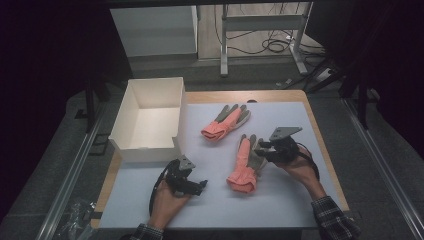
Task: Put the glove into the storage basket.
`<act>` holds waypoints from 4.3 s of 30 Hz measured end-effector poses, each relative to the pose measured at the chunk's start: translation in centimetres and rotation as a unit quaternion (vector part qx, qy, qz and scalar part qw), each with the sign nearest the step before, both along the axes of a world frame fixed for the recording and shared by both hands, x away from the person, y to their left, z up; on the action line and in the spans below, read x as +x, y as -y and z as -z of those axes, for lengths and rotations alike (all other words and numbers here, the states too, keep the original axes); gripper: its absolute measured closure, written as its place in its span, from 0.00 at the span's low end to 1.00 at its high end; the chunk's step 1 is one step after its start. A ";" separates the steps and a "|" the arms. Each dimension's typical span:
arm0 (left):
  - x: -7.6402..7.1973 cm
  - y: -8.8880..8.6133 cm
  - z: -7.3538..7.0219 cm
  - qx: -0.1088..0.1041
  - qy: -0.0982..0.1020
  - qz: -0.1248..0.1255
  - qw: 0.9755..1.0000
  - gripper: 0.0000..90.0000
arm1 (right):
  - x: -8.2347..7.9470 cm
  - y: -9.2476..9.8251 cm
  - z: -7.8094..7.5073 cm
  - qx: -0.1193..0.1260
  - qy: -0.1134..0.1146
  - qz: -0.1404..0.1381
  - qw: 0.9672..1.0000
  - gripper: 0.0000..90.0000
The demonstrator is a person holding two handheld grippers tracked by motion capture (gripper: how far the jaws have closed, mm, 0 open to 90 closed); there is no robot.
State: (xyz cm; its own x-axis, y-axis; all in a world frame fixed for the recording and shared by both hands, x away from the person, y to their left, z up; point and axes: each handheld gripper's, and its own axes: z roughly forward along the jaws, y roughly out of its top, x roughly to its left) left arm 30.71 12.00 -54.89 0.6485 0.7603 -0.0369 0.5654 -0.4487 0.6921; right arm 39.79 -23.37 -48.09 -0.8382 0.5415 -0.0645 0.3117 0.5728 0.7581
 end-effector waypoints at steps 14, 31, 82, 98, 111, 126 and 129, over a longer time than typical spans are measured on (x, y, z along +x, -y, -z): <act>0.0 0.0 0.0 0.000 0.000 0.000 1.000 0.04 | 0.2 3.0 3.4 -0.006 -0.063 0.096 0.993 0.92; 0.0 0.0 0.0 0.000 0.000 0.000 1.000 0.04 | 2.8 0.0 2.0 0.004 -0.047 0.098 0.994 0.86; 0.0 0.0 0.0 -0.001 0.001 0.000 1.000 0.04 | 12.6 -8.5 -2.4 0.064 -0.059 0.170 0.982 0.97; 0.0 0.0 0.0 0.000 0.000 0.000 1.000 0.04 | 8.2 0.1 -7.1 0.070 -0.033 0.190 0.979 0.96; 0.0 0.0 0.0 0.000 0.000 0.000 1.000 0.04 | 1.0 10.5 -5.5 0.039 -0.039 0.247 0.967 0.96; 0.0 0.0 0.0 0.000 0.000 0.000 1.000 0.04 | 1.6 8.8 -4.4 -0.016 -0.032 0.241 0.970 0.92; 0.0 0.0 0.0 0.000 0.000 0.000 1.000 0.04 | 2.5 7.9 -4.7 -0.014 -0.027 0.238 0.971 0.87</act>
State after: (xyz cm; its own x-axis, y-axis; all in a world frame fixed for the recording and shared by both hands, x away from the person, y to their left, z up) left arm 30.71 12.01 -54.89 0.6488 0.7600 -0.0381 0.5658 -0.4483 0.6920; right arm 42.27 -31.22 -43.36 -0.4960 0.8670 -0.0476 0.5857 0.3745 0.7188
